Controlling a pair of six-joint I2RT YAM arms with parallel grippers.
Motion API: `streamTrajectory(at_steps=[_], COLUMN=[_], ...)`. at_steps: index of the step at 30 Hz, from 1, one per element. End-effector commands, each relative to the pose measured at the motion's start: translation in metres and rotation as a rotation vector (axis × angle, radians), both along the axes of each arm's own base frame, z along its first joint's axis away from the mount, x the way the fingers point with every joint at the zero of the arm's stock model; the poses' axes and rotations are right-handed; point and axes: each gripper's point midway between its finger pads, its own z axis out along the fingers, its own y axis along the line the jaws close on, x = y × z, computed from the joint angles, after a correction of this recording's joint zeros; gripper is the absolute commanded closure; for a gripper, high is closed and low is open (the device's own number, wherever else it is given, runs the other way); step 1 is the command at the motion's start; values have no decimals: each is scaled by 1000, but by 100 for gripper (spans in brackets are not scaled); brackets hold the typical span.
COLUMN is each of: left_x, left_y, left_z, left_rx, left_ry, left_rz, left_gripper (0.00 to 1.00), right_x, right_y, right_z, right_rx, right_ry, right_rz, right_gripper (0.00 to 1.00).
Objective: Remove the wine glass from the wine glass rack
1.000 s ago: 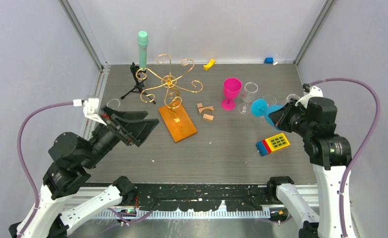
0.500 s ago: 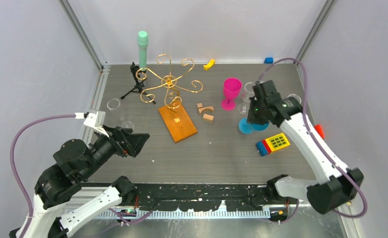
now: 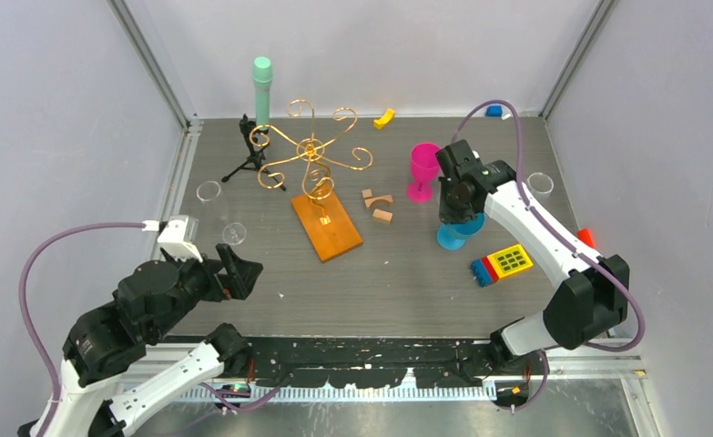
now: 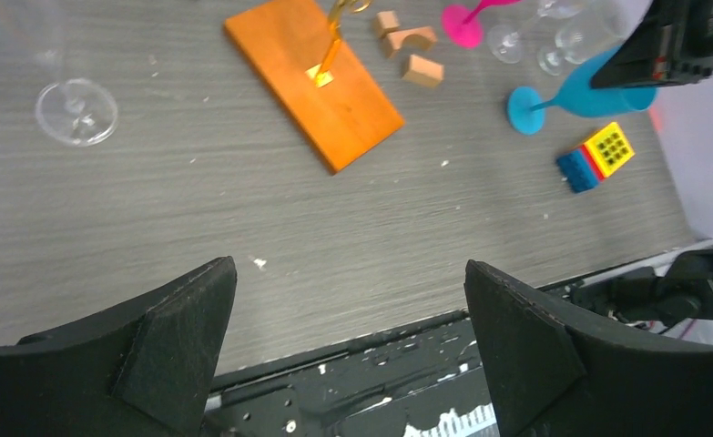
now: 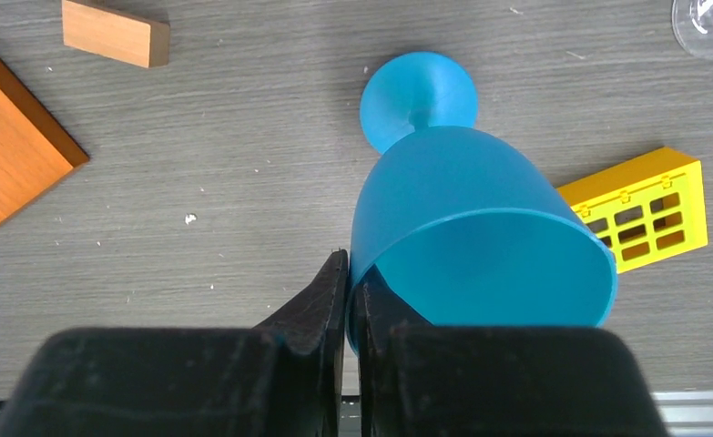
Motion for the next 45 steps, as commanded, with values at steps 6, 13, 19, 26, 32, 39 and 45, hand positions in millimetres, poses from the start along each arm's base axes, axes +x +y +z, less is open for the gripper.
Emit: streamTrajectory(at_steps=[6, 13, 19, 26, 32, 39, 45], left_x=[-7, -10, -13, -14, -19, -33, -43], left_y=[50, 62, 66, 66, 67, 83, 94], left_z=[3, 14, 17, 22, 33, 56, 65], left_rx=[71, 92, 92, 80, 28, -17, -34], left_ry=[-10, -47, -64, -85, -155, -242, -286], left_rz=[173, 184, 177, 171, 139, 133, 155], left_gripper=[0, 0, 0, 0, 0, 0, 0], right_x=[27, 41, 40, 8, -51, -128, -160], right_y=[10, 11, 4, -28, -85, -151, -176], right_z=[19, 55, 85, 144, 169, 186, 184], right_rx=[1, 15, 31, 124, 142, 198, 273], right_ry=[-66, -167, -261, -545, -786, -1053, -1174], right_rz=[18, 9, -15, -149, -301, -492, -599], right_gripper=[67, 56, 53, 42, 15, 9, 8])
